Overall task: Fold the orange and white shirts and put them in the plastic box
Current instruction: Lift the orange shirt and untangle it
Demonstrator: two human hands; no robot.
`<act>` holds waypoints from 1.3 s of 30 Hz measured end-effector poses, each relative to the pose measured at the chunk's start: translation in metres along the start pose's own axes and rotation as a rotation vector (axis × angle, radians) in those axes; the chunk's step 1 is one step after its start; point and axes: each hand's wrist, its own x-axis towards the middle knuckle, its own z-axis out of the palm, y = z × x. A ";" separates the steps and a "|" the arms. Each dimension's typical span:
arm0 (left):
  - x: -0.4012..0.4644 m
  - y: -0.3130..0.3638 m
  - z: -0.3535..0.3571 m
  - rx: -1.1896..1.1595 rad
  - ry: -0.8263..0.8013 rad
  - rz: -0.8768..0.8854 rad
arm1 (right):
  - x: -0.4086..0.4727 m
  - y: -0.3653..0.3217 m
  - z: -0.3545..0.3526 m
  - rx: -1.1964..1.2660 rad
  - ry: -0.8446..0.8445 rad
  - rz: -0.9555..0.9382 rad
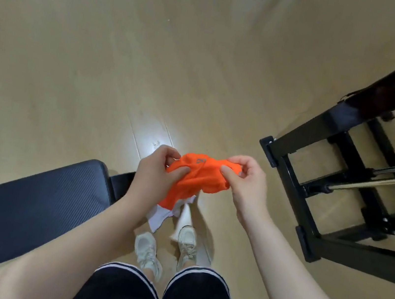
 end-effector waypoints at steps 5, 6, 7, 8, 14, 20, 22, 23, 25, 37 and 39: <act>-0.002 0.011 -0.021 -0.189 -0.082 -0.058 | -0.004 -0.007 -0.024 -0.274 -0.153 -0.007; -0.001 0.015 -0.025 -0.278 -0.107 -0.082 | -0.006 -0.008 -0.029 -0.295 -0.226 0.011; 0.000 0.019 -0.029 -0.365 -0.142 -0.100 | -0.009 -0.008 -0.033 -0.289 -0.281 0.021; 0.001 0.022 -0.033 -0.429 -0.179 -0.106 | -0.011 -0.008 -0.036 -0.278 -0.289 0.018; -0.004 0.038 -0.046 -0.275 -0.411 -0.033 | -0.013 -0.014 -0.040 -0.288 0.021 -0.066; 0.002 0.032 -0.047 0.545 -0.293 0.235 | -0.014 -0.013 -0.033 -0.231 0.145 -0.023; 0.004 0.031 -0.049 0.587 -0.263 0.320 | -0.013 -0.012 -0.031 -0.338 0.189 -0.044; 0.006 0.031 -0.050 0.575 -0.244 0.355 | -0.013 -0.011 -0.031 -0.395 0.203 -0.057; 0.005 0.033 -0.051 0.390 -0.228 0.343 | -0.012 -0.005 -0.036 -0.571 0.220 -0.091; -0.020 0.037 -0.030 -0.482 -0.219 -0.100 | -0.035 0.040 -0.070 -0.227 0.457 0.135; -0.023 0.034 -0.020 -0.424 -0.193 -0.140 | -0.038 0.032 -0.069 0.063 0.387 0.178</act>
